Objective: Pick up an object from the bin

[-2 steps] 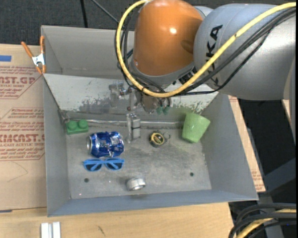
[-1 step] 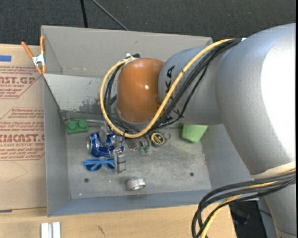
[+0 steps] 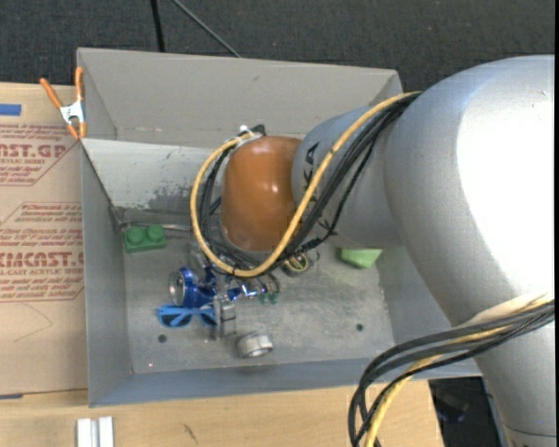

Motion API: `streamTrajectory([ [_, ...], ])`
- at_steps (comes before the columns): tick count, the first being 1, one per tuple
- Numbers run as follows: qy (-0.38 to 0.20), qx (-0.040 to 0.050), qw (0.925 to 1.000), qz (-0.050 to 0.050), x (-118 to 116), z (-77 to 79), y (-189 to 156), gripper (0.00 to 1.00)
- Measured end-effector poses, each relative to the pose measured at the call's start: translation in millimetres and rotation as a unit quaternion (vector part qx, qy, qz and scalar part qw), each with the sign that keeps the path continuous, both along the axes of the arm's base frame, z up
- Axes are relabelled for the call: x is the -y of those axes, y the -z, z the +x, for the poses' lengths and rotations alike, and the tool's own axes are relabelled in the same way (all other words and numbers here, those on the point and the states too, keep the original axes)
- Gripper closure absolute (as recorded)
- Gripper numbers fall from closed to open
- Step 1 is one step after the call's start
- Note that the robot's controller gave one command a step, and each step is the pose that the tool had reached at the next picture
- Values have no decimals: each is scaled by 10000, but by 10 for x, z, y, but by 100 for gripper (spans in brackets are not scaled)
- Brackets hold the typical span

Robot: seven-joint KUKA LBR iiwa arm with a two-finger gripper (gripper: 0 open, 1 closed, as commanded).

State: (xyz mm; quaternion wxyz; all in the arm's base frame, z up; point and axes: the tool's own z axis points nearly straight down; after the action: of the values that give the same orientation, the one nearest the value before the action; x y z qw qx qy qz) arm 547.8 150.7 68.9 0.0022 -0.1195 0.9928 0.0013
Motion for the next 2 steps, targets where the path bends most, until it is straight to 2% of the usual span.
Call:
streamTrajectory([
  [1, -4, -5, 10000, 0, -6, 9, -37, 100],
  [2, 78, 33, 10000, 6, -274, 264, -1270, 100],
])
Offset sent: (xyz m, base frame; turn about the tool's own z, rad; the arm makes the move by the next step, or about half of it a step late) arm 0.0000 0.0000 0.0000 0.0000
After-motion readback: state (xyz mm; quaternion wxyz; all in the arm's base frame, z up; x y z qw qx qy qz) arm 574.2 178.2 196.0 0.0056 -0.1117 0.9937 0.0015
